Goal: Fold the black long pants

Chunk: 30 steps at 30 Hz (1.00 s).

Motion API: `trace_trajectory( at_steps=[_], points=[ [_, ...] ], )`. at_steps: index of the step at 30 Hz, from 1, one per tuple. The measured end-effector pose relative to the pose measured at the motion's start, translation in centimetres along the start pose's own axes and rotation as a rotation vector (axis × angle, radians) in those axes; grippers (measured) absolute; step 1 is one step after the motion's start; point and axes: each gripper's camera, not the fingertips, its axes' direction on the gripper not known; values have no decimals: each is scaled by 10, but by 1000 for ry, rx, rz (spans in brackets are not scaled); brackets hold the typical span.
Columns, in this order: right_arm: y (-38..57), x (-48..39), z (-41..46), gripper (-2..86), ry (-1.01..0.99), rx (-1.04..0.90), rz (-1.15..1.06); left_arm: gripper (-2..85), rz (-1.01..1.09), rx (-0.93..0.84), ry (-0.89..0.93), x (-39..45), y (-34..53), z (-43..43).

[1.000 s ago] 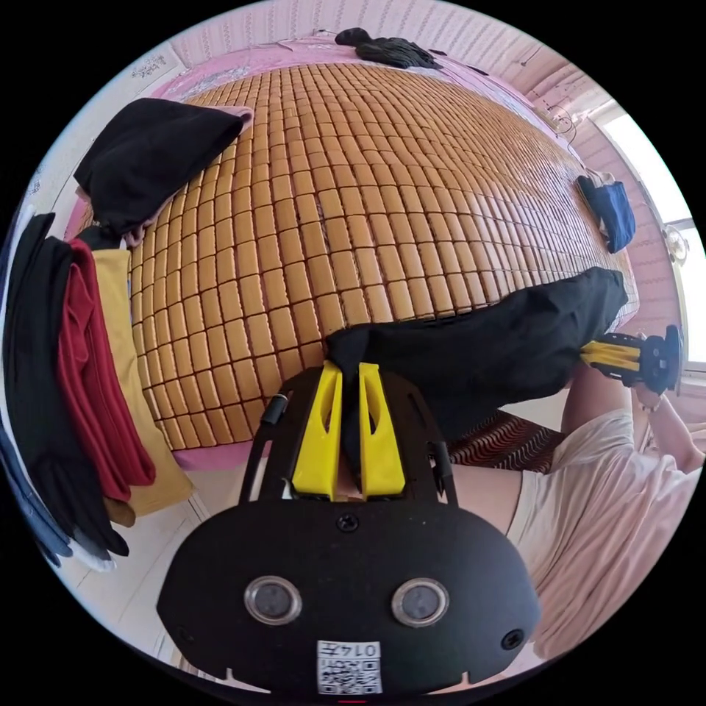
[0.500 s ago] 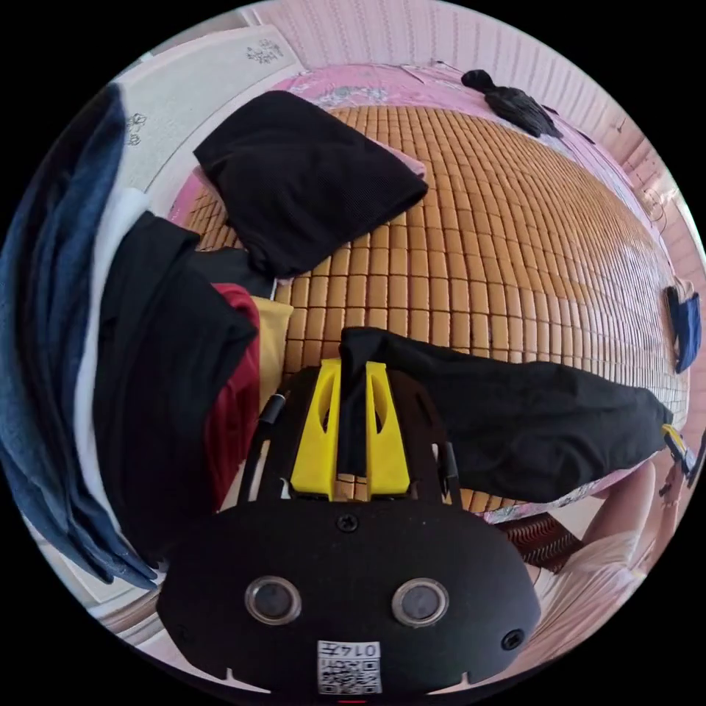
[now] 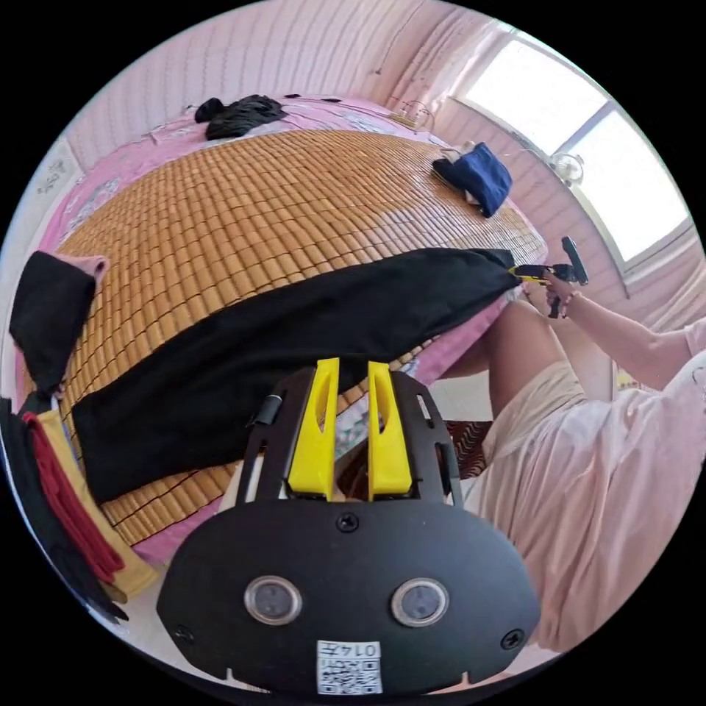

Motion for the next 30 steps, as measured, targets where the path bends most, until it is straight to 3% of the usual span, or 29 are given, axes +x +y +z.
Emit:
trace_trajectory(
  at_steps=[6,8,10,12,14,17,20,23,30],
  points=[
    [0,2,-26,51,-61,-57,-151,61,157,-132,-61,80,-33,94],
    [-2,-1,-48,47,-78,-5,-197,21,204,-205,-145,89,-34,117],
    [-2,-3,-92,47,-113,167,-249,6,243,-218,-131,95,-33,115],
    [-2,0,-115,51,-128,263,-240,5,278,-137,-119,106,-26,99],
    [-6,5,-113,62,-113,239,-226,17,301,-89,-95,117,-14,94],
    [-8,10,-83,64,-11,41,-185,50,306,-228,-85,118,-1,134],
    [9,-4,-86,48,129,40,-210,59,295,-228,-70,121,9,141],
    [29,-46,-96,37,101,47,-381,60,290,-176,-40,128,12,133],
    [79,-209,-78,14,-211,-56,-880,53,266,-95,-28,133,-1,148]
  ],
)
